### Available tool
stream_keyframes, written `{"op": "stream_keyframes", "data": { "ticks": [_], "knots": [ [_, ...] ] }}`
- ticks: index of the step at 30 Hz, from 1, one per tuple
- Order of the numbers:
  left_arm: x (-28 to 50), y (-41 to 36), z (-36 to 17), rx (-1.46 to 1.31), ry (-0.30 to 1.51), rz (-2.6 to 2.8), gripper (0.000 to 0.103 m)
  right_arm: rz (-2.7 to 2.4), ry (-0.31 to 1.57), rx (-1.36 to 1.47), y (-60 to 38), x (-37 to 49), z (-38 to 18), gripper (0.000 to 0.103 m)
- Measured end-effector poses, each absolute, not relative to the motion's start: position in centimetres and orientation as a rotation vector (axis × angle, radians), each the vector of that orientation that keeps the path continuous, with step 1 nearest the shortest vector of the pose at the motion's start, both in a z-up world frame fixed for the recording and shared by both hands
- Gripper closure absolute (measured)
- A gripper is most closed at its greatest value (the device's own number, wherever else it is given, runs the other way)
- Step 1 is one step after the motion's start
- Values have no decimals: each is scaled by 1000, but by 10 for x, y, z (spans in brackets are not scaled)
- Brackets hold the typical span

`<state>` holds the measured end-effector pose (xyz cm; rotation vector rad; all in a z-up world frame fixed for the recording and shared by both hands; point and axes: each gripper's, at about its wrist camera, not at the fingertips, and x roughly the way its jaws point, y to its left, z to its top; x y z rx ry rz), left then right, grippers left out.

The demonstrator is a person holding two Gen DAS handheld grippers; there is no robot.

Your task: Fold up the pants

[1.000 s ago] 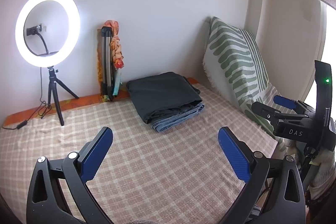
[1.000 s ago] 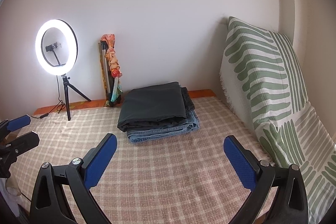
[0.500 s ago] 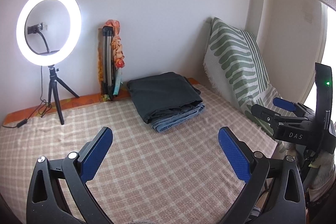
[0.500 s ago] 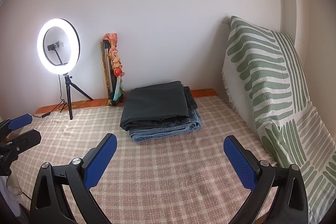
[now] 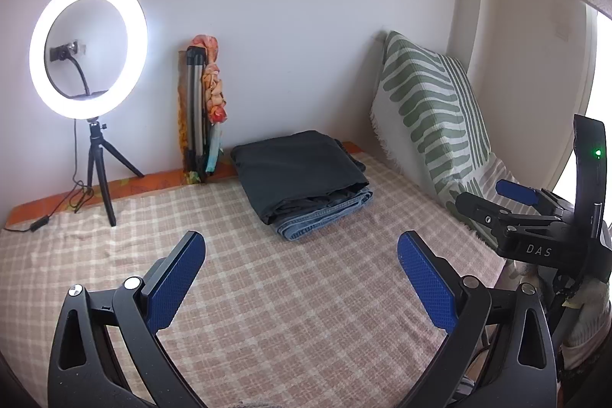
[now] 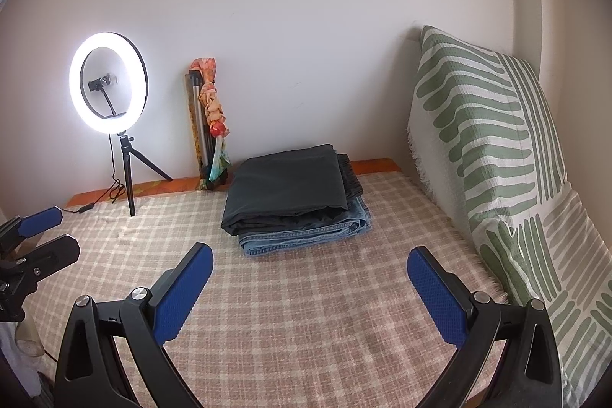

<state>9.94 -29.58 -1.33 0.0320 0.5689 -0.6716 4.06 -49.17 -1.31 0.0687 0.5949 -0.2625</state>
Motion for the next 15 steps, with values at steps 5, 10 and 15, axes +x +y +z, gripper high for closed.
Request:
{"op": "stream_keyframes", "data": {
  "ticks": [5, 10, 15],
  "knots": [
    [98, -296, -14, 39, 564, -674, 2, -255, 598, 71, -491, 42, -14, 0],
    [98, -297, -14, 43, 559, -671, 2, -254, 599, 70, -490, 42, -15, 0],
    [97, -295, -14, 48, 535, -685, 2, -248, 601, 69, -491, 45, -16, 0]
  ]
}}
